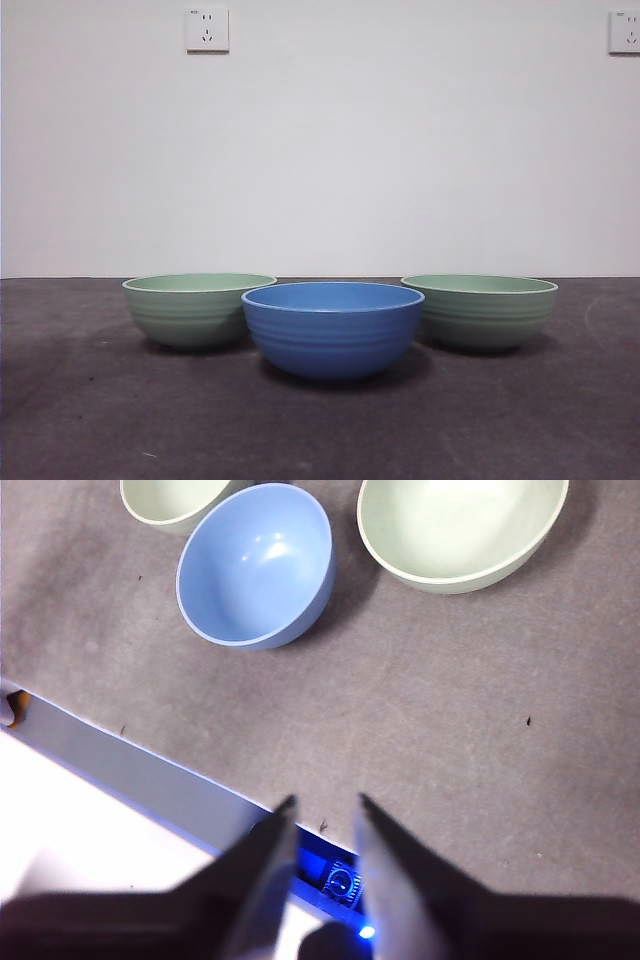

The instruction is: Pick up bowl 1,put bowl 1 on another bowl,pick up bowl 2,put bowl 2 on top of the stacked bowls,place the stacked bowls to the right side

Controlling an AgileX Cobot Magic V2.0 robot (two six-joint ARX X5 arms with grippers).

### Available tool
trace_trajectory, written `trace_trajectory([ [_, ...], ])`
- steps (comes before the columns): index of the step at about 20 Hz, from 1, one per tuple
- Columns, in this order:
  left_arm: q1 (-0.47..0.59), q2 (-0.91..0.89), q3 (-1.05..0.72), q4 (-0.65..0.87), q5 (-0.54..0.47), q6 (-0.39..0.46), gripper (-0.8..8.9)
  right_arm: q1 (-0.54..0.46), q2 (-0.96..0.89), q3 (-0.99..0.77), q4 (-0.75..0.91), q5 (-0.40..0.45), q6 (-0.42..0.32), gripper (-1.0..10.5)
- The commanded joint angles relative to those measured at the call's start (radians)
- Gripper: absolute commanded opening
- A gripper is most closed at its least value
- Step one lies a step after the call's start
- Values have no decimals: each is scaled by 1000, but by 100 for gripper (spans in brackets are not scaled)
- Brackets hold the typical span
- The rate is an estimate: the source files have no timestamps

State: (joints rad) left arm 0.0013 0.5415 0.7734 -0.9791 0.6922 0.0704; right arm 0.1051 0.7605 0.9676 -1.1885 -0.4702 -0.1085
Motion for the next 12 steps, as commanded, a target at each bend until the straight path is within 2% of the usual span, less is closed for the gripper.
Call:
trace_trajectory([
  [1,-3,0,2,12,1,-5,604,2,-1,2,4,0,26,580],
  [12,-3,0,2,16,-10,-22,601,2,50,2,19,0,64,599],
])
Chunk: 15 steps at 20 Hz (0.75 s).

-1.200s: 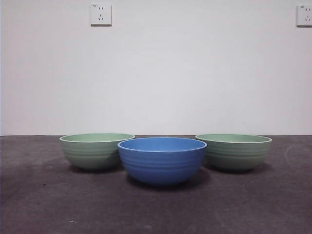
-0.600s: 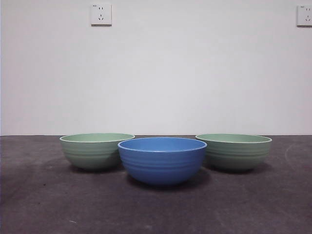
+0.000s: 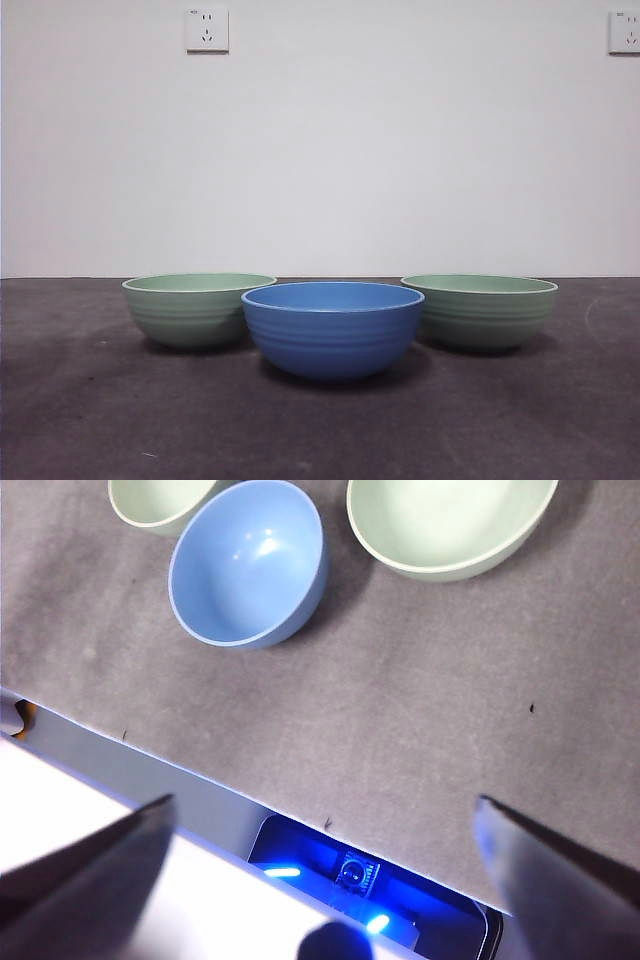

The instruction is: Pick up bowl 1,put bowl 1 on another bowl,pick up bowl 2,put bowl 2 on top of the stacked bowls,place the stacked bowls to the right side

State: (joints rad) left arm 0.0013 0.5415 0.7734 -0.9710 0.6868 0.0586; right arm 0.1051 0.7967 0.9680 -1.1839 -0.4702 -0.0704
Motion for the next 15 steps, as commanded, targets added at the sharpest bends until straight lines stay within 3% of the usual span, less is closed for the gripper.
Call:
trace_trajectory([
  [1,-3,0,2,8,-5,-10,601,2,26,2,25,1,32,598],
  [6,-3,0,2,8,-5,-10,601,2,100,2,128,10,90,596],
  [15,-3,0,2,8,-5,-10,601,2,358,4,373,120,178,595],
])
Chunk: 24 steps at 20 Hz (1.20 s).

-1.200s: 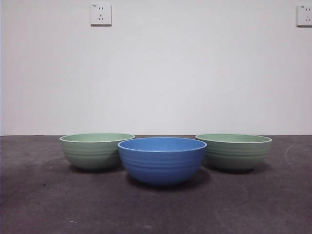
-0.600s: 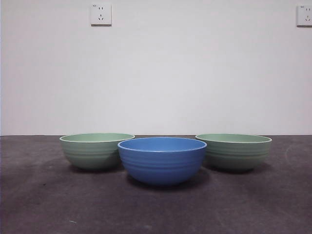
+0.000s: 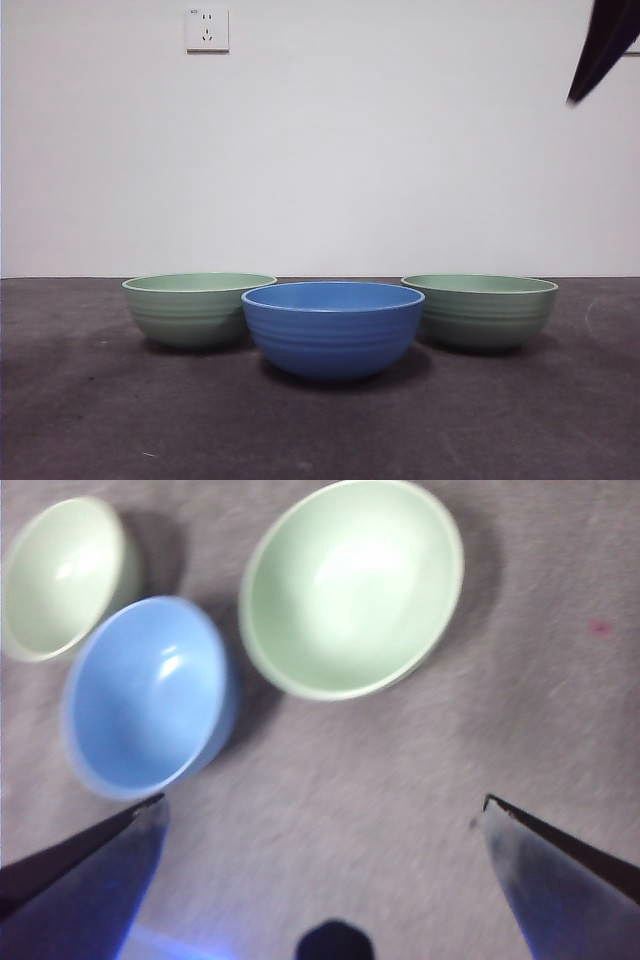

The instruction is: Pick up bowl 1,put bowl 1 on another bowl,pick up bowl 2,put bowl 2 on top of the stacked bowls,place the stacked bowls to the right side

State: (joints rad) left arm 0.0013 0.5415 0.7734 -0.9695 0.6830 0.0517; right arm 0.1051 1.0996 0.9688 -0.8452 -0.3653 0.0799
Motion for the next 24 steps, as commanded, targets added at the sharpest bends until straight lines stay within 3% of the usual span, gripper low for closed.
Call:
trace_trajectory([
  [1,-3,0,2,6,-2,-3,601,2,89,3,59,32,28,595],
  [9,-3,0,2,6,-2,-3,601,10,299,3,243,111,35,583],
  [12,-3,0,2,3,-3,-3,601,14,352,3,310,111,40,471],
  [16,-3,0,2,3,-3,-3,601,23,420,3,398,113,67,451],
  [19,-3,0,2,0,-3,-3,601,29,489,3,458,118,90,322],
  [22,-2,0,2,-14,-4,-3,601,35,533,3,517,140,107,298],
  [24,-2,0,2,-19,-4,-3,601,36,536,3,547,138,107,124],
])
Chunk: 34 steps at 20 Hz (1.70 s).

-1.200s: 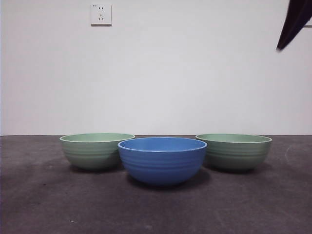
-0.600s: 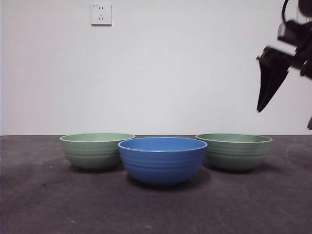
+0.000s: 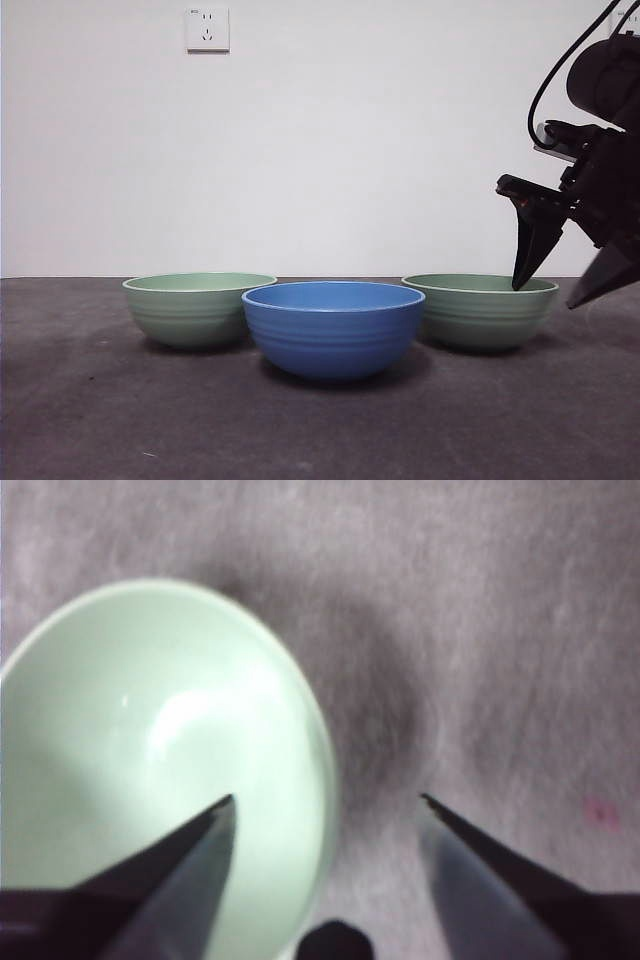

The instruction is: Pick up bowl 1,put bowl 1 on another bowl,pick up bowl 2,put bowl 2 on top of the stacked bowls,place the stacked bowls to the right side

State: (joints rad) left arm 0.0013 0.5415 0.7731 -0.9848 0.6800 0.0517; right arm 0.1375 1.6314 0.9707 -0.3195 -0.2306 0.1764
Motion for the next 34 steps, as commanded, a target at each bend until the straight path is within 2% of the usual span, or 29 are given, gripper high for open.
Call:
trace_trajectory([
  [1,-2,0,2,-5,-2,-3,601,6,5,1,33,2,10,88],
  [5,-2,1,2,-5,-29,-3,601,9,5,1,34,4,10,-7],
  [13,-2,1,2,-5,-28,-3,601,9,-5,3,38,1,10,-9],
  [18,-2,2,2,-3,-29,-3,601,47,-142,30,-17,-5,1,-9],
  [21,-2,2,2,-3,-31,-3,601,116,-218,49,-86,-4,-21,-10],
  [25,-2,2,2,-4,-54,-3,601,232,-223,49,-121,15,-20,-10],
  [29,-2,2,2,-4,-54,-3,601,345,-200,48,-112,113,-21,-11],
  [34,-2,2,2,-4,-54,-3,601,398,-102,49,-87,135,-20,-11],
])
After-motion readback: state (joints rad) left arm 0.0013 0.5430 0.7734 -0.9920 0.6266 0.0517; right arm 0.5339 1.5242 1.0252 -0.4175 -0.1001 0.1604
